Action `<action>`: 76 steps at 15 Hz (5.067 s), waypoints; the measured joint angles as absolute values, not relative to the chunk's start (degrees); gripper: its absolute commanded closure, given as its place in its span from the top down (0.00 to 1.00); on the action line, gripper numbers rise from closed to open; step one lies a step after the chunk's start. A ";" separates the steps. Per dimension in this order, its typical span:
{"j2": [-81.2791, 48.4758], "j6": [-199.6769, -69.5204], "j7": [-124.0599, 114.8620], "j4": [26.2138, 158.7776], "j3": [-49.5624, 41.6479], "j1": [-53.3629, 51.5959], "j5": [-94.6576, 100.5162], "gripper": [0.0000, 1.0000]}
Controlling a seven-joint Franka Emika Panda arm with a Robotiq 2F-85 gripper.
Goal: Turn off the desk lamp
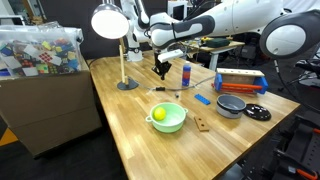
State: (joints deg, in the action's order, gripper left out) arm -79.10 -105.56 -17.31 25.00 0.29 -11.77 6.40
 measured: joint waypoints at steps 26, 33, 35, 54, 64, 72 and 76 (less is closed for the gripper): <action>-80.36 -105.72 -15.60 24.87 0.03 -12.20 7.11 0.00; -81.36 -105.94 -14.39 24.63 -0.01 -13.87 7.74 0.00; -81.74 -105.98 -14.28 24.77 -0.45 -14.78 9.37 0.00; -83.61 -110.77 -11.10 24.60 -4.05 -16.12 15.56 0.00; -84.23 -112.57 -5.04 25.16 -3.64 -15.91 13.98 0.00; -84.15 -112.43 1.09 25.16 -2.78 -15.25 12.70 0.00; -84.11 -112.06 3.61 25.43 -1.78 -14.94 11.59 0.00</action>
